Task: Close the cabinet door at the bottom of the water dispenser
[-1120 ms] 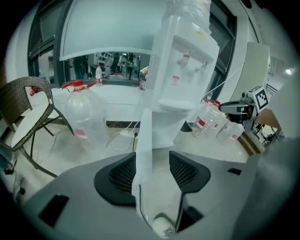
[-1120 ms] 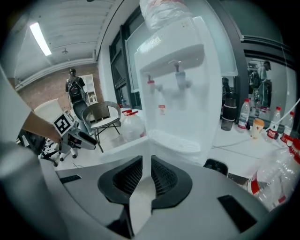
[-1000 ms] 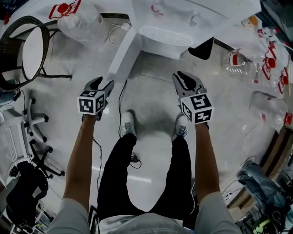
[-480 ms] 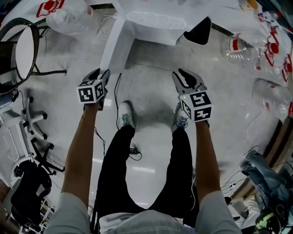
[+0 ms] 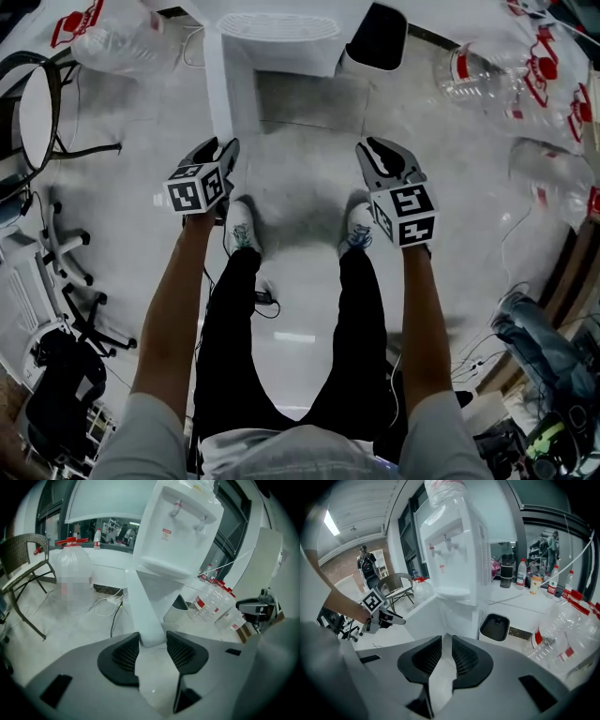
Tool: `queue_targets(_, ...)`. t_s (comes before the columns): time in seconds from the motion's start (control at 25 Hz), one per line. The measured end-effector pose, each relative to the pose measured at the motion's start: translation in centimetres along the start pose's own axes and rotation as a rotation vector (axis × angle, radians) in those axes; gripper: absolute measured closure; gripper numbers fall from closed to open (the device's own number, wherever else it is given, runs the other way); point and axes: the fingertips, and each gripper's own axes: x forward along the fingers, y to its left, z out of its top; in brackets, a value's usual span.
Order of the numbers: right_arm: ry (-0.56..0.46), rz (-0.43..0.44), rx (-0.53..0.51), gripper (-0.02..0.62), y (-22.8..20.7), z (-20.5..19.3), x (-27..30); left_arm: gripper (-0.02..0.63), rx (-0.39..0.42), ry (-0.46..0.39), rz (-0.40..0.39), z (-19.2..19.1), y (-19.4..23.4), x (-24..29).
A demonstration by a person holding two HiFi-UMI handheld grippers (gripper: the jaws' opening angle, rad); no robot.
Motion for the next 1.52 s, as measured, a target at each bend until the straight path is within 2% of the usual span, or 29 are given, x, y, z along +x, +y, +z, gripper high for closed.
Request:
queue_targets(0.24,0.004,-0.023,0.016,0.5,-3.4,-1.1,-2.7,0.403,-0.124,-0.015,-0.048,1.0,-4.8,2.1)
queue_targets(0.36,0.009,-0.027,0.012,0.5,-5.2,-1.4,-3.7,0.407,-0.153,-0.023,-0.073,1.8,-7.0,3.3)
queue_targets(0.52,0.01,-0.046,0.019,0.5,-7.9,-2.0,-4.7,0.407,-0.12,-0.019,-0.095,2.9,-10.0,5.7)
queue_targets(0.76,0.016,-0.035,0.02,0.5,-9.4,-2.4,-4.0,0.396,-0.11,-0.029,-0.115,4.9,-12.2,8.5)
queue_targets(1.16,-0.057,-0.028,0.064,0.5,-10.1,0.2,-2.9,0.399,-0.016,-0.006,-0.15,8.4,-15.6,13.4)
queue_targets(1.4,-0.04,-0.044,0.072,0.5,-11.1,-1.5,-3.2,0.41,0.007,-0.002,-0.124,11.1,-17.0,16.9)
queue_targets(1.52,-0.038,-0.056,0.073,0.499,-12.0,-2.1,-3.8,0.413,0.054,-0.007,-0.114,12.4,-17.6,18.5)
